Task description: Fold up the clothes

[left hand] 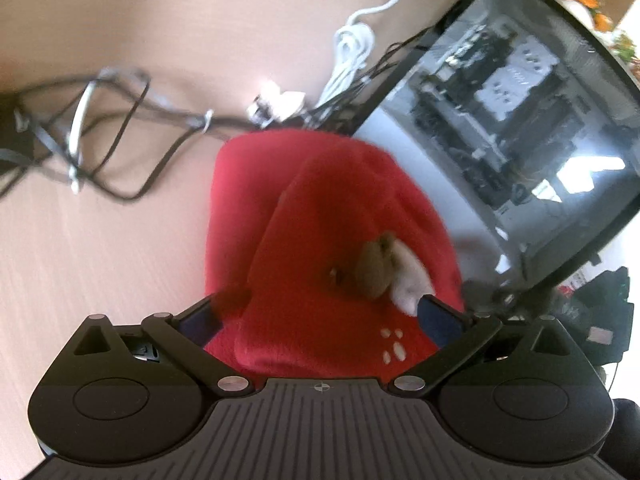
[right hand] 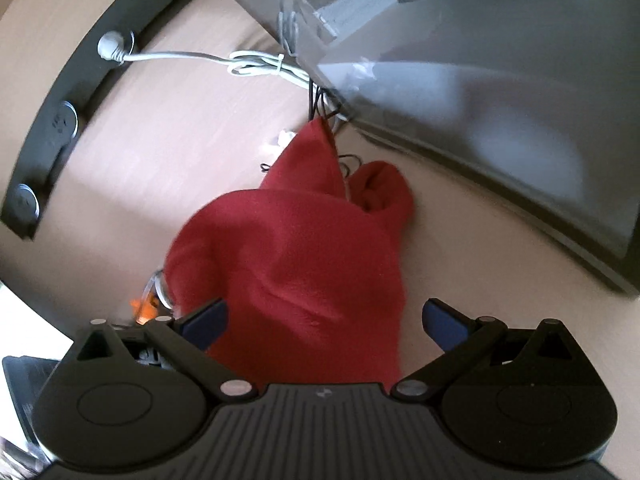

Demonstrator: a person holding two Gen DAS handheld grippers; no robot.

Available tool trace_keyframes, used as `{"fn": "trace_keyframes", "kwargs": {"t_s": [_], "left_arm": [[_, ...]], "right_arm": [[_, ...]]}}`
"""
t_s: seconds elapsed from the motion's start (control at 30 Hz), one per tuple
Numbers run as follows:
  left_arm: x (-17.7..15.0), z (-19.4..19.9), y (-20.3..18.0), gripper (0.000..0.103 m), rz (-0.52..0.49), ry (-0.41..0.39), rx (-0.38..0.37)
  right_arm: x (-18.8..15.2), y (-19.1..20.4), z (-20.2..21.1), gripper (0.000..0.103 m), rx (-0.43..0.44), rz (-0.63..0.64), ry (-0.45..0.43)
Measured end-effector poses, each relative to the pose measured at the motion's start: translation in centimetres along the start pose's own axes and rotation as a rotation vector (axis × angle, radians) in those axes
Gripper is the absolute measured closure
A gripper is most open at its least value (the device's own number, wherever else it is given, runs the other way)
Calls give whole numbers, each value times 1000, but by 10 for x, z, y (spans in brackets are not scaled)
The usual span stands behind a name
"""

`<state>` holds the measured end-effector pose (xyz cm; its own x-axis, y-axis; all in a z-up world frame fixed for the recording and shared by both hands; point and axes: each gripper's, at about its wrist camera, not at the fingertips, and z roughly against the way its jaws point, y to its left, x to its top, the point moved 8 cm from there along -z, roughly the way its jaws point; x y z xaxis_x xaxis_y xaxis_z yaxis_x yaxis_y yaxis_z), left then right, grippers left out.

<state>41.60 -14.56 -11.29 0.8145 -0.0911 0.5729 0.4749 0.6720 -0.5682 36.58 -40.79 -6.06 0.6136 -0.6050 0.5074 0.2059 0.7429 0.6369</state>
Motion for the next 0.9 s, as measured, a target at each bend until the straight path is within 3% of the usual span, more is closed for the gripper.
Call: {"fn": "trace_keyframes", "kwargs": {"t_s": [0.27, 0.37, 0.5, 0.57, 0.63, 0.7, 0.77, 0.9], "left_arm": [[-16, 33, -21, 0, -10, -28, -39], [-20, 40, -20, 0, 1, -22, -62], [-16, 19, -10, 0, 53, 12, -27], [-4, 23, -21, 0, 71, -13, -102], [13, 37, -40, 0, 27, -82, -184], [32, 49, -52, 0, -24, -140, -207], [43, 47, -50, 0, -50, -138, -149], [36, 31, -24, 0, -92, -81, 59]], "right_arm": [[-3, 26, -5, 2, -45, 186, -5], [9, 26, -15, 9, -78, 189, -33], [22, 30, -25, 10, -53, 162, -24], [26, 36, -26, 10, -44, 189, -35], [26, 37, -33, 10, -68, 211, -38], [22, 34, -44, 9, -134, 260, -28], [16, 38, -47, 8, -161, 350, -30], [16, 59, -36, 7, -182, 530, -62]]}}
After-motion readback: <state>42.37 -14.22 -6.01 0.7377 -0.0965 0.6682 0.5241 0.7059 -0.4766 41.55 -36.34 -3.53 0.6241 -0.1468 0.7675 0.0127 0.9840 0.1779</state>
